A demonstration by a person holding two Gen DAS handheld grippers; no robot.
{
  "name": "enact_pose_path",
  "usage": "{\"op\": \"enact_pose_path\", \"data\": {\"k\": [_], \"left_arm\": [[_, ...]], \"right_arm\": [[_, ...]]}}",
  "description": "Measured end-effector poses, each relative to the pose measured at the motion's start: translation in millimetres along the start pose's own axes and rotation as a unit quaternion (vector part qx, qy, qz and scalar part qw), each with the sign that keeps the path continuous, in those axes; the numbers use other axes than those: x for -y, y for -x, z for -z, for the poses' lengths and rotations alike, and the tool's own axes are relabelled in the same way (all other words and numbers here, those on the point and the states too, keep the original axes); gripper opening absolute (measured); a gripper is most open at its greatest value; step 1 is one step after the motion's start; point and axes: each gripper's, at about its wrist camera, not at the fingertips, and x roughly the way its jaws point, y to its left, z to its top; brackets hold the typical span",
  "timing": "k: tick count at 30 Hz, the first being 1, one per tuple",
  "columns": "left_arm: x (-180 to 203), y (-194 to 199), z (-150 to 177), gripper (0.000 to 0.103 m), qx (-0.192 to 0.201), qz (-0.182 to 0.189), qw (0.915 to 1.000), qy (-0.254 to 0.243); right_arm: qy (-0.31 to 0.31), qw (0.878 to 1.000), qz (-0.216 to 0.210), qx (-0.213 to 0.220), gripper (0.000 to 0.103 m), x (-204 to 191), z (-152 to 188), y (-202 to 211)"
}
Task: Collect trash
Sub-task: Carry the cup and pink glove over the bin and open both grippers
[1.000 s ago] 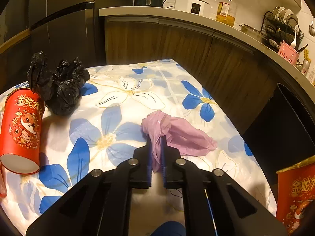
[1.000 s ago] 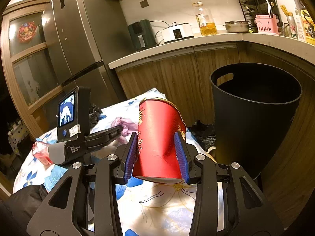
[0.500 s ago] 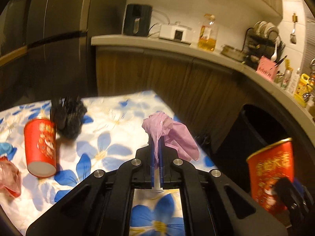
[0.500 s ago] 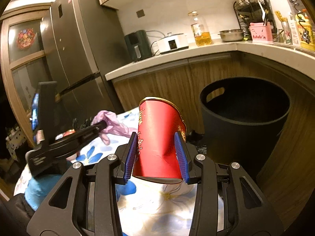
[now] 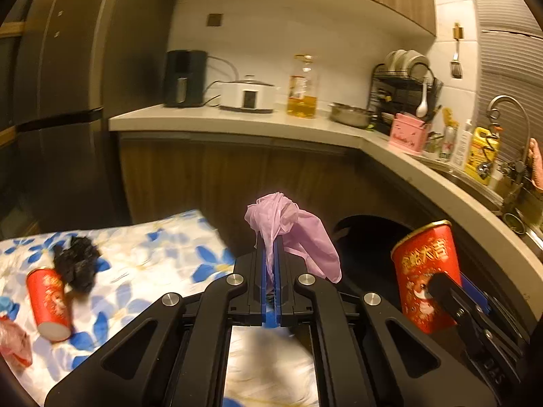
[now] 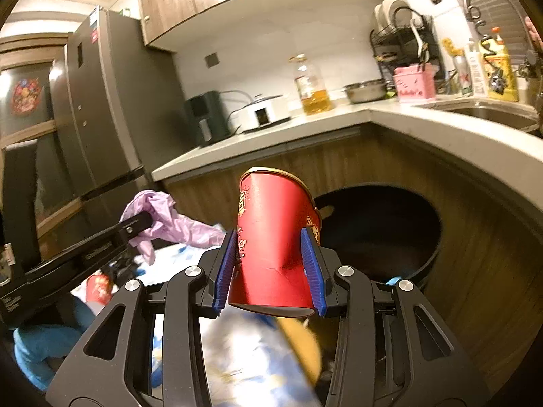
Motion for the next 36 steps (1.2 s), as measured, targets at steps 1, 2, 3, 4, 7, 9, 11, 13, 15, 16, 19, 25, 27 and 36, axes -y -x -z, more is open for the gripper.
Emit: {"op": "enact_pose_path", "data": {"k": [1,2,3,4,7,9,11,13,15,16,19,25,27,36], "left_arm": [[7,-1,-3,0.003,0.002,0.006,1.0,-0.003],[11,-2,-4,0.003,0.004,0.01,0.9999,-0.005],[19,-4,-7,0.003,0.007,0.015,0.9998,-0.01],[25,-6,-9,0.003,0.009,0.02,0.9997,-0.012],[43,-16,-14,0.003,0.012,0.038,0.9991,-0.015],[54,-25,-17,0.003,0.013,0.052,0.9984,-0.018],[63,-32,-19,0.003,0.013,0.062,0.9978,-0.018],[71,-40,-20,0.003,0.008,0.075,0.997,-0.017],[78,-47,-19,0.003,0.007,0.085,0.9962,-0.019],[82,-51,-19,0.003,0.005,0.087,0.9959,-0.023],[87,-63,-15,0.003,-0.002,0.098,0.9948,-0.025],[92,-81,-4,0.004,-0.017,0.105,0.9938,-0.032],[92,-83,-2,0.004,-0.021,0.109,0.9933,-0.032],[89,-92,5,0.054,-0.028,0.104,0.9938,-0.03]], "right_arm": [[-0.001,1.0,0.003,0.002,0.038,5,-3,0],[-0.003,1.0,0.009,0.006,0.038,11,-8,0],[-0.004,1.0,0.015,0.009,0.038,18,-12,-1],[-0.005,1.0,0.019,0.011,0.038,23,-15,-2],[-0.009,0.999,0.031,0.017,0.038,39,-24,-4],[-0.01,0.999,0.036,0.021,0.038,46,-29,-7],[-0.009,0.999,0.042,0.024,0.038,54,-33,-11],[-0.01,0.999,0.045,0.024,0.038,60,-36,-16],[-0.012,0.999,0.046,0.023,0.039,66,-39,-20],[-0.012,0.999,0.048,0.022,0.039,68,-41,-24],[-0.014,0.999,0.048,0.017,0.04,74,-43,-31],[-0.011,0.999,0.049,0.011,0.044,81,-44,-43],[-0.01,0.999,0.052,0.009,0.046,82,-44,-46],[-0.022,0.997,0.068,-0.002,0.054,93,-44,-54]]}}
